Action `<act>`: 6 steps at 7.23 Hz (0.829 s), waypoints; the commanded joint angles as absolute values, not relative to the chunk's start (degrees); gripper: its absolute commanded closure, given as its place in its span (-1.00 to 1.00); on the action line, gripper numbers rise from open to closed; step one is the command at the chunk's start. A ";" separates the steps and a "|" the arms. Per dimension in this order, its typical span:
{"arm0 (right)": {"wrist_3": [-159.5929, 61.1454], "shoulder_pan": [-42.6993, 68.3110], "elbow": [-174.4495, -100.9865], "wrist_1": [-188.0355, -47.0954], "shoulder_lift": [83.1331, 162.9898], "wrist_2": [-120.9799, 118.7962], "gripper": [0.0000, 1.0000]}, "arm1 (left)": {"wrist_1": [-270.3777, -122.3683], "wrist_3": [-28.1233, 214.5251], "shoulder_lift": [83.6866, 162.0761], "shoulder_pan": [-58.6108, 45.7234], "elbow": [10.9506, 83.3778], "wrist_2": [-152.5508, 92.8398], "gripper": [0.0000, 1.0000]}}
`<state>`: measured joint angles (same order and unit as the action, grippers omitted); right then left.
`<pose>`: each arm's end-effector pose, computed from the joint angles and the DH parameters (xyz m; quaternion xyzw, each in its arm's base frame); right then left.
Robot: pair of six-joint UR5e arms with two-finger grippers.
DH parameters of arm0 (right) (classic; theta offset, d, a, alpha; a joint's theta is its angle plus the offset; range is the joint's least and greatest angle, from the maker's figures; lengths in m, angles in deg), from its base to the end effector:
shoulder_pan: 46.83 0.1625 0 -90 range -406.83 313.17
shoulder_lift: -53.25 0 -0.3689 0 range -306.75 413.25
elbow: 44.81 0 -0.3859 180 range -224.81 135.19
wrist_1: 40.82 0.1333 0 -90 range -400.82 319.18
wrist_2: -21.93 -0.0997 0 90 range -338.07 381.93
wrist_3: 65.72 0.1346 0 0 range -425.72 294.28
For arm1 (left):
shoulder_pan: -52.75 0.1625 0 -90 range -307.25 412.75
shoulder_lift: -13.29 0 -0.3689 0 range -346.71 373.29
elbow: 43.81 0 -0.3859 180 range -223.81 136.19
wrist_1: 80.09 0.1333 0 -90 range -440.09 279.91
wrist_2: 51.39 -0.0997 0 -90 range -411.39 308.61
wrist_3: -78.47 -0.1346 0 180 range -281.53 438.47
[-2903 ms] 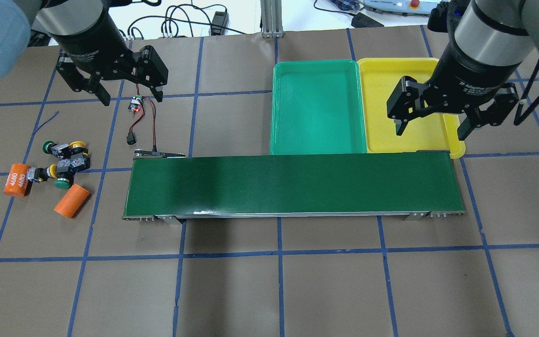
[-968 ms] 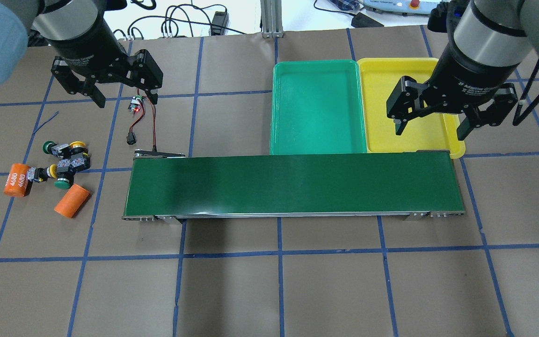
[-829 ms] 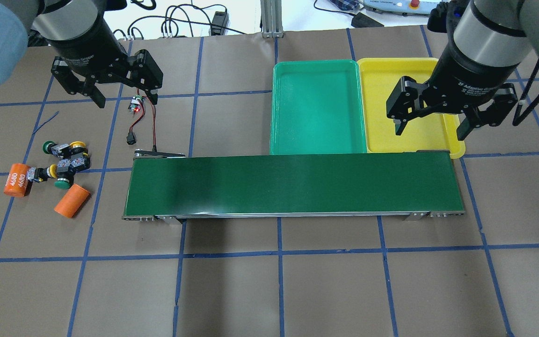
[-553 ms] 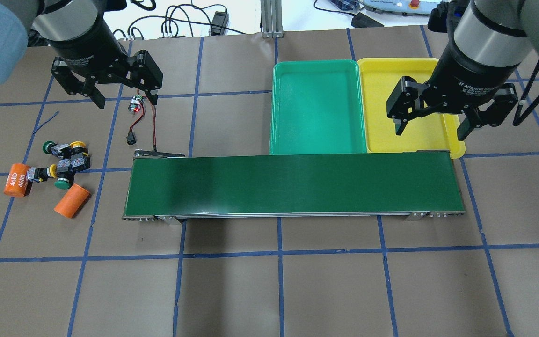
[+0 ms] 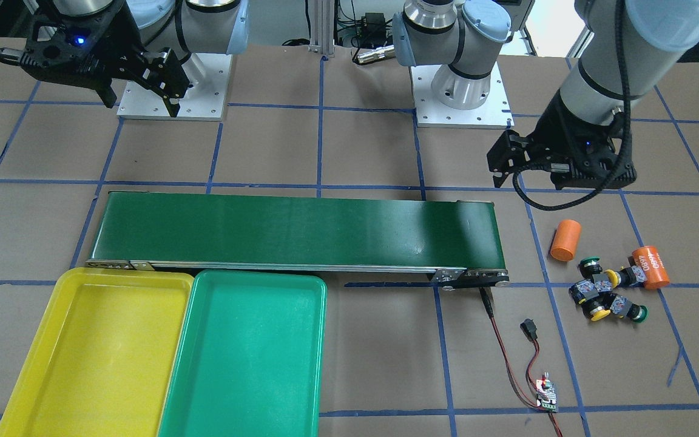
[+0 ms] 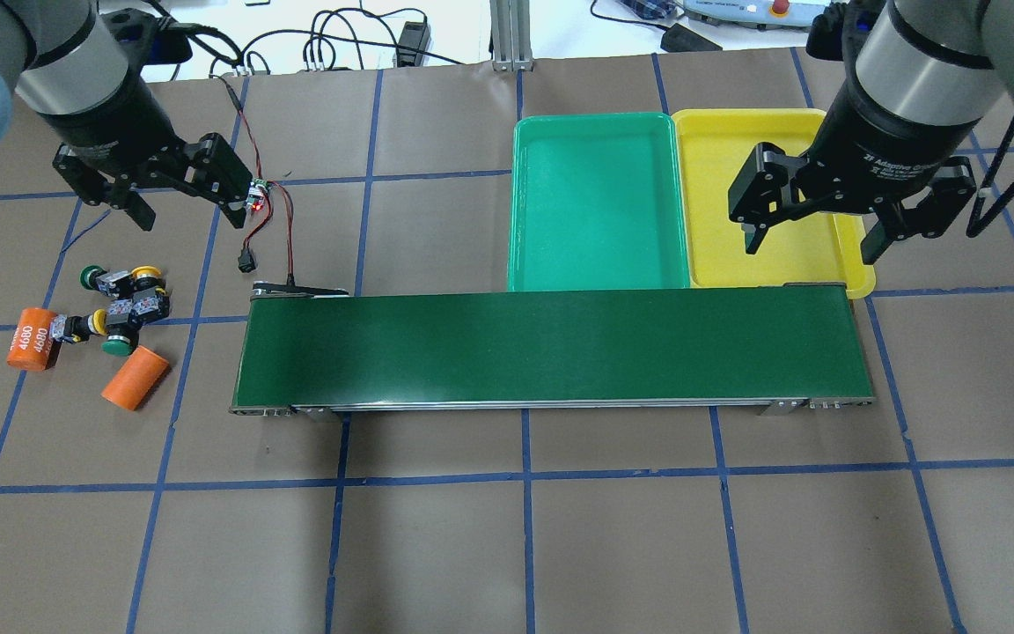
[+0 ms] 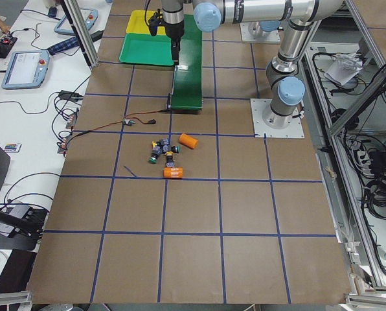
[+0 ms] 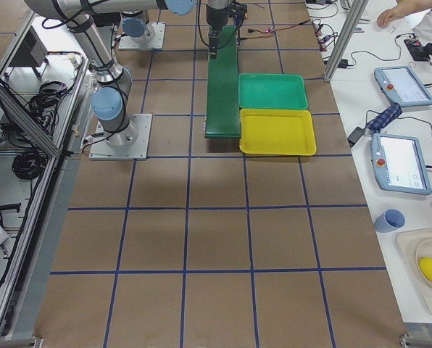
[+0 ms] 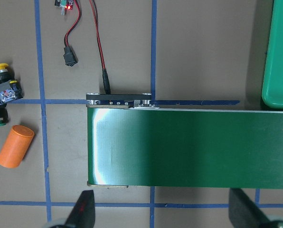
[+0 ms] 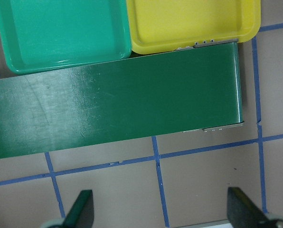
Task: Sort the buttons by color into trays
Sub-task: 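Reach the left gripper down to the pile and grasp an orange cylinder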
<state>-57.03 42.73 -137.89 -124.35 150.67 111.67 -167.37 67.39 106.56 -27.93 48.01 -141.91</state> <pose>0.1306 -0.4328 0.4193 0.0796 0.9966 0.0187 0.0009 -0.0494 -0.5143 0.3580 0.0154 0.9997 0.0212 0.0008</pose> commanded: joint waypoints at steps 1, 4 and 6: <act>-57.02 42.82 -137.89 -124.31 150.72 111.67 -1.00 | -159.13 55.60 108.38 -20.15 55.73 -141.92 -1.00; -57.02 42.73 -137.89 -124.31 150.72 111.67 -1.00 | -138.08 33.04 109.26 -9.51 71.63 -141.92 -1.00; -57.02 42.82 -137.89 -124.31 150.72 111.67 -1.00 | -127.18 17.99 111.45 -1.33 80.79 -141.83 -1.00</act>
